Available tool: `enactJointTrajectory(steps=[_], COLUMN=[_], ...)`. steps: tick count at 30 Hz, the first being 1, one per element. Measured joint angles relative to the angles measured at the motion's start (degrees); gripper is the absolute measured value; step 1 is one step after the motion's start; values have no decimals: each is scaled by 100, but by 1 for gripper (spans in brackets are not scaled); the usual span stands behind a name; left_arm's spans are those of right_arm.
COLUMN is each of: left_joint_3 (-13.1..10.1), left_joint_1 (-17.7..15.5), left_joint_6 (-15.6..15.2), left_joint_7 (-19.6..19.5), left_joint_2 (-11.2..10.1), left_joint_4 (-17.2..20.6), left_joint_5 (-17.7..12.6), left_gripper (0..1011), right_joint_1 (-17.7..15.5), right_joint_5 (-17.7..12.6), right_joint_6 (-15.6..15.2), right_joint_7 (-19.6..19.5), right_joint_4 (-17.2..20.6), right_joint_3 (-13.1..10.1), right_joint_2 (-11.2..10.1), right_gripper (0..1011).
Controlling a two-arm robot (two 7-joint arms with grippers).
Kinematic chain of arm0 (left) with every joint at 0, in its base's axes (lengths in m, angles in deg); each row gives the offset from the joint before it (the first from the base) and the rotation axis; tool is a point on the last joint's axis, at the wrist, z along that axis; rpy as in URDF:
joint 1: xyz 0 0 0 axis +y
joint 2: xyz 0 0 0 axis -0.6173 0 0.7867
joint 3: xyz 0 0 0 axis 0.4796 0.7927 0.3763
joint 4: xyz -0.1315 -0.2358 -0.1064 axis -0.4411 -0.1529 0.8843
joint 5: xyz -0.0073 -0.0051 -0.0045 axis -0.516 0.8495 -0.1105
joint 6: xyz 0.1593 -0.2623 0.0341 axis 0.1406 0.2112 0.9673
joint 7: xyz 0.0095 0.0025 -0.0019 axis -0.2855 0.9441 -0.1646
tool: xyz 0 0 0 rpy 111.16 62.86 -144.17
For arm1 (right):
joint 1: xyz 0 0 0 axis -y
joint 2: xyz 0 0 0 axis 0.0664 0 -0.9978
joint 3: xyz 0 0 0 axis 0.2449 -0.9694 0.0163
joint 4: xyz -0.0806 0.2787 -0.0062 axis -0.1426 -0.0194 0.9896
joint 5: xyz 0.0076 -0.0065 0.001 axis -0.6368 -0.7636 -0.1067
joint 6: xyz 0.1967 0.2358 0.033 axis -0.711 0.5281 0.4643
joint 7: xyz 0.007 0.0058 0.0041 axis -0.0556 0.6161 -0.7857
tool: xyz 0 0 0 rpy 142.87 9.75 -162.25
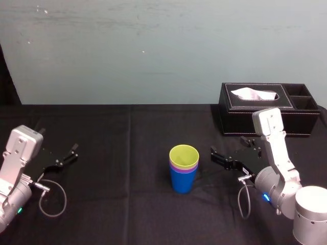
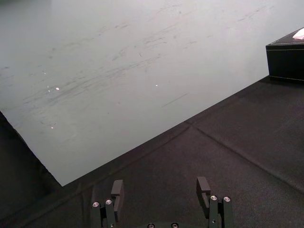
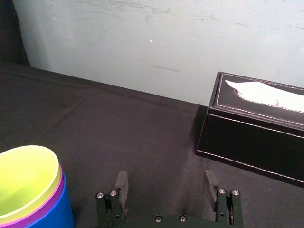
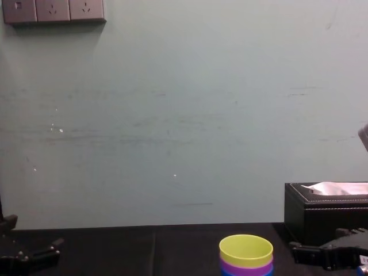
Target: Stack the three plastic cups sequentially using one hand.
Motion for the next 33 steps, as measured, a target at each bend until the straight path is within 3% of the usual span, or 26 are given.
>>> enactJointTrajectory(steps=[33], left_joint_3=[0], left_joint_1=[0], left_joint_6=[0], left_joint_7=[0], left_joint_2=[0], left_joint_4=[0], left_joint_5=[0], left_gripper=[1000], right_joint_1=[-6], right_joint_5=[-5], right_joint_6=[10], right_joint_7=[-40], right_joint_4=[15], right_joint_3=[-6], right_joint_2=[3], right_gripper=[1002])
